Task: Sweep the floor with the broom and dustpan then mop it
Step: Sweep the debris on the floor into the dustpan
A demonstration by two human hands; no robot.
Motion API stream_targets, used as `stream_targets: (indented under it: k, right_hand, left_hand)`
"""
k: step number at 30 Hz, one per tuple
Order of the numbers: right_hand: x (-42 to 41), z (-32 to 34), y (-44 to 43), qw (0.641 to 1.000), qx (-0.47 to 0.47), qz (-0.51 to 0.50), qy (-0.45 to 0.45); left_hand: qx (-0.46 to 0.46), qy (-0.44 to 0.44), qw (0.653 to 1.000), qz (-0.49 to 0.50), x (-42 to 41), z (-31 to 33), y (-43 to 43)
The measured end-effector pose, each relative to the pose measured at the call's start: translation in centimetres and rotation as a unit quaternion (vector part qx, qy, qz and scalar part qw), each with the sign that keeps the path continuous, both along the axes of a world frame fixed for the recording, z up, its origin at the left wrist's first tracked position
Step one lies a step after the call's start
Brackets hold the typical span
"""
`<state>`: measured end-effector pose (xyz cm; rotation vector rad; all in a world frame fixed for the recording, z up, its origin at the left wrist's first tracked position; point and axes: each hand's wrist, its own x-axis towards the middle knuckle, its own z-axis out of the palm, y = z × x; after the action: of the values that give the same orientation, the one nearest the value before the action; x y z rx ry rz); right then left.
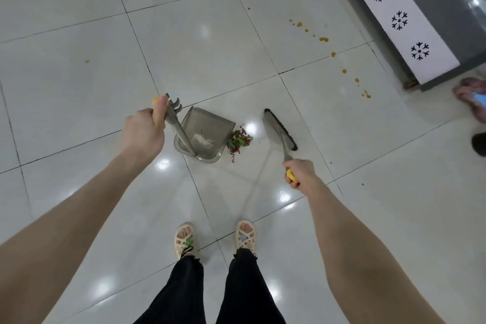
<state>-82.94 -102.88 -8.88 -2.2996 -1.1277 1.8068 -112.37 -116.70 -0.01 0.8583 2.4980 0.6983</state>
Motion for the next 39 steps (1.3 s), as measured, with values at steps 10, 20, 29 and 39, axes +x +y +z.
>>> stream_targets:
  k: [10, 20, 29, 39]
  right_hand:
    - [-4.8, 3.5, -7.2, 0.994, 0.011, -0.103, 0.036]
    - [-6.4, 2.6, -7.9, 0.993, 0.025, -0.107, 0.037]
    - [-5.8, 3.3, -9.2, 0.991, 0.009, -0.11, 0.075]
    - [-4.1, 5.0, -5.9, 0.973, -0.002, -0.176, 0.15]
  left_hand:
    - [-0.002, -0.031, 0.998, -0.054, -4.4, 0.6, -5.1]
    - [-0.02, -0.016, 0.996, -0.084, -4.8, 0.3, -9.6]
    - [-0.064, -0.009, 0.993, -0.098, -3.7, 0.0, -11.2]
    - [-0.084, -0.013, 0.991, -0.104, -2.4, 0.6, -12.2]
